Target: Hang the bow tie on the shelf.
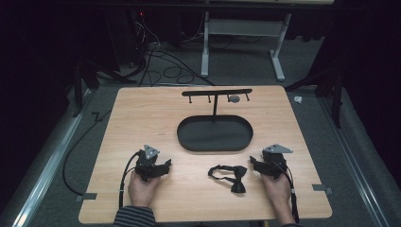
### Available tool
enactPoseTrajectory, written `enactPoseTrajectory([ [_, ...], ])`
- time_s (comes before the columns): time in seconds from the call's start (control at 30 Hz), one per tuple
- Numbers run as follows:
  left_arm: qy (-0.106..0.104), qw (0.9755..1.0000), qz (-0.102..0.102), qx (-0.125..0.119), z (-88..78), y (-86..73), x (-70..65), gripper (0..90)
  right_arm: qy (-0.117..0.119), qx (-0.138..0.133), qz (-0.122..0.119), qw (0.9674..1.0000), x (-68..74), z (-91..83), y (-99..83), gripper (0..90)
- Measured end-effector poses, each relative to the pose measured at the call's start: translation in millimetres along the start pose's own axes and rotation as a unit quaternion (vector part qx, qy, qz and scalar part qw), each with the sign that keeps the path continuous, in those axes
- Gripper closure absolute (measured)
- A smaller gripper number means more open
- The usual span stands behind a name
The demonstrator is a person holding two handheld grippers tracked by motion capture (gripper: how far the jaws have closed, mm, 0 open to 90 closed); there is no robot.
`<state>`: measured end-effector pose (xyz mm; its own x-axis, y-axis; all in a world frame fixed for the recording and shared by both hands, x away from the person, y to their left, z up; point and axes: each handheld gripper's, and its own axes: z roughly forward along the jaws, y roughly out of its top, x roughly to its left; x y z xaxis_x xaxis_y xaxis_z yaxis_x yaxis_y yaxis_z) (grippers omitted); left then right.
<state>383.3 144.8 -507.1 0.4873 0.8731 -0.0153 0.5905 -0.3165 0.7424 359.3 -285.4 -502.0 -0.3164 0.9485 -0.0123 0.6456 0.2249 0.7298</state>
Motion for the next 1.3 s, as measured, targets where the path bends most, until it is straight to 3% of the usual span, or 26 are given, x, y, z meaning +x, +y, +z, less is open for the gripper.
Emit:
enactPoseTrajectory([
  [1.3,-0.004,1.0,0.003,0.0,0.0,0.2,-0.5,29.0,-0.002,-0.001,0.0,1.0,-0.7,-0.8,-0.4,45.3],
])
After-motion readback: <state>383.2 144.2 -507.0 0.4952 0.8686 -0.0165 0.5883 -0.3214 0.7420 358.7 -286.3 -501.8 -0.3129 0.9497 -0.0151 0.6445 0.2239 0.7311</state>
